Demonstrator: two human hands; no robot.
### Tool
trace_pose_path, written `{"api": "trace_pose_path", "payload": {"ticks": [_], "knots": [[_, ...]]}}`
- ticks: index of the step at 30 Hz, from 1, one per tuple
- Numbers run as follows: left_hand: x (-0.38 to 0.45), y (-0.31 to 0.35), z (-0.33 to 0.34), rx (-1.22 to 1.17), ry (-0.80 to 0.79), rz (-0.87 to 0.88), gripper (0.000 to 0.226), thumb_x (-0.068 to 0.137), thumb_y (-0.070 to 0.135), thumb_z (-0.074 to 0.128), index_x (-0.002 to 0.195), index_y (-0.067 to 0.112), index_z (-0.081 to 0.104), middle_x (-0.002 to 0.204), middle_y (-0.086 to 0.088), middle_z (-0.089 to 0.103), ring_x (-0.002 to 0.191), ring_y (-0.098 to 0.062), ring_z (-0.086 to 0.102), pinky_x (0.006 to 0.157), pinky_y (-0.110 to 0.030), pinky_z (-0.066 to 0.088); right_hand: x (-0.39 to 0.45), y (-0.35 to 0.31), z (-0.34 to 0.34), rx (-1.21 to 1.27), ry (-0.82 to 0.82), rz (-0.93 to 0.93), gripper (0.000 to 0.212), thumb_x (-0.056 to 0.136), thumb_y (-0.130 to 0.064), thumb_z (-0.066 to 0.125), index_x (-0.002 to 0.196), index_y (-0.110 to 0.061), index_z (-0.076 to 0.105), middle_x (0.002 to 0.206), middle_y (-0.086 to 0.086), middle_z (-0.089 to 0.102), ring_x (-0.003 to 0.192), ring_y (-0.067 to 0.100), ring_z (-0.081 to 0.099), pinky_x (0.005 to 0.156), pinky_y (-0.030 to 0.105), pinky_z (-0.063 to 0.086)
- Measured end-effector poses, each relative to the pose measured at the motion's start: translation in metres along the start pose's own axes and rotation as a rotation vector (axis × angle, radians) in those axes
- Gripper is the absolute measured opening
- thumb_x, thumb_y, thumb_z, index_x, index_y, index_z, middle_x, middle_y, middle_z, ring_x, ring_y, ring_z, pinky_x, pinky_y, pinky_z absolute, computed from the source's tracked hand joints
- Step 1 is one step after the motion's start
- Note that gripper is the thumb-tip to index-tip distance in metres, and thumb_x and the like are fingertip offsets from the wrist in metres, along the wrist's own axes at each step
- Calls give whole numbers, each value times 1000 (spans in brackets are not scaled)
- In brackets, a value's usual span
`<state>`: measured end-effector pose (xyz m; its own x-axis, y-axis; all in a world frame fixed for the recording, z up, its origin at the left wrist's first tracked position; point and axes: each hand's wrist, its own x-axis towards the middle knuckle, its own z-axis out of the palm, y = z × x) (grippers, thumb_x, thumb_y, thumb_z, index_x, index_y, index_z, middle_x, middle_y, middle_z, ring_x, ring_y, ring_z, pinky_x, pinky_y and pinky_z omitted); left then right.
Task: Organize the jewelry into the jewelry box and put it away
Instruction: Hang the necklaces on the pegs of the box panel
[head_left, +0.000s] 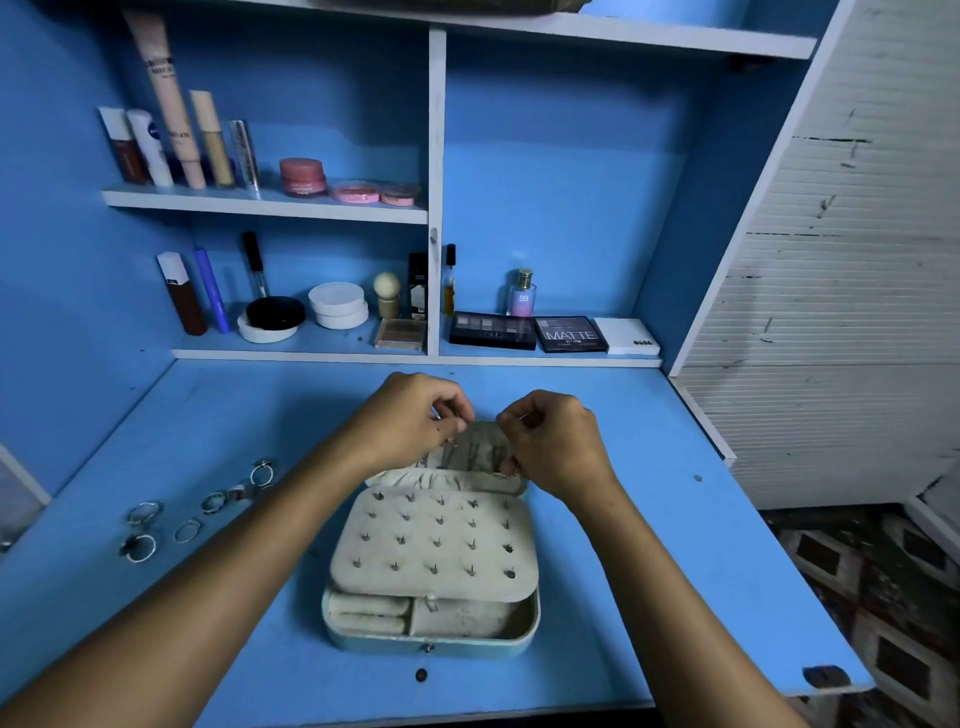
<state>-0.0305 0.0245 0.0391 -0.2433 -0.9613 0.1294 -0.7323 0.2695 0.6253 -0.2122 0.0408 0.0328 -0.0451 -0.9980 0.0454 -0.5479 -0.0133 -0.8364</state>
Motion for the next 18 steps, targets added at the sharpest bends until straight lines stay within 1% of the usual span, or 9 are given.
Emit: {"api": "trace_pose_path", "payload": {"ticks": [1,3,5,7,8,10,12,15,18], "knots": [[0,-1,3,34,18,19,12,88,11,72,91,22,76,78,14,68,64,8,61,57,-3,39,1,1,2,-11,0,11,10,96,-18,62,90,-12,67,56,1,66,36,2,53,36,12,34],[1,-3,8,114,43,75,14,88,7,71,94,18,78,80,11,67,64,5,59,62,-3,39,4,2,7,-23,7,24,10,96,-17,61,89,-13,66,53,3,66,34,2,50,34,13,33],[4,-4,11,189,52,126,17,88,5,69,97,16,78,86,5,67,71,-3,58,71,-15,47,7,2,11,-36,19,37,11,95,-15,60,85,-13,65,52,4,65,33,4,52,35,13,36],[6,-5,14,260,41,159,20,89,4,66,100,15,78,90,-1,66,79,-13,60,77,-27,51,12,4,15,-78,37,49,12,93,-13,59,81,-13,64,52,6,65,34,7,54,39,16,42],[7,-4,15,301,28,169,22,89,3,64,102,14,78,90,-1,64,82,-17,61,78,-28,50,15,6,18,-109,51,49,12,91,-13,59,80,-12,64,53,6,67,37,8,57,43,19,48],[10,-3,17,372,-3,171,27,90,2,59,105,13,78,88,0,57,85,-22,62,74,-28,49,20,8,24,-159,76,52,11,87,-12,59,77,-12,65,58,9,68,54,19,66,58,32,59],[13,-1,19,423,-30,146,30,90,0,55,104,15,77,86,0,50,86,-24,60,70,-28,46,22,9,28,-177,80,68,11,86,-10,58,77,-10,65,63,12,69,63,29,69,61,41,61],[17,3,22,482,-63,97,32,88,-3,52,96,15,77,86,-1,44,82,-24,56,64,-30,40,25,6,30,-251,90,80,10,85,-7,57,83,-5,66,78,14,68,74,32,68,63,39,60],[20,1,25,520,-66,72,31,86,-7,53,93,12,76,87,-2,44,80,-24,56,62,-29,37,28,4,33,-320,88,89,7,85,-6,58,88,-6,65,89,13,65,82,32,63,61,33,50]]}}
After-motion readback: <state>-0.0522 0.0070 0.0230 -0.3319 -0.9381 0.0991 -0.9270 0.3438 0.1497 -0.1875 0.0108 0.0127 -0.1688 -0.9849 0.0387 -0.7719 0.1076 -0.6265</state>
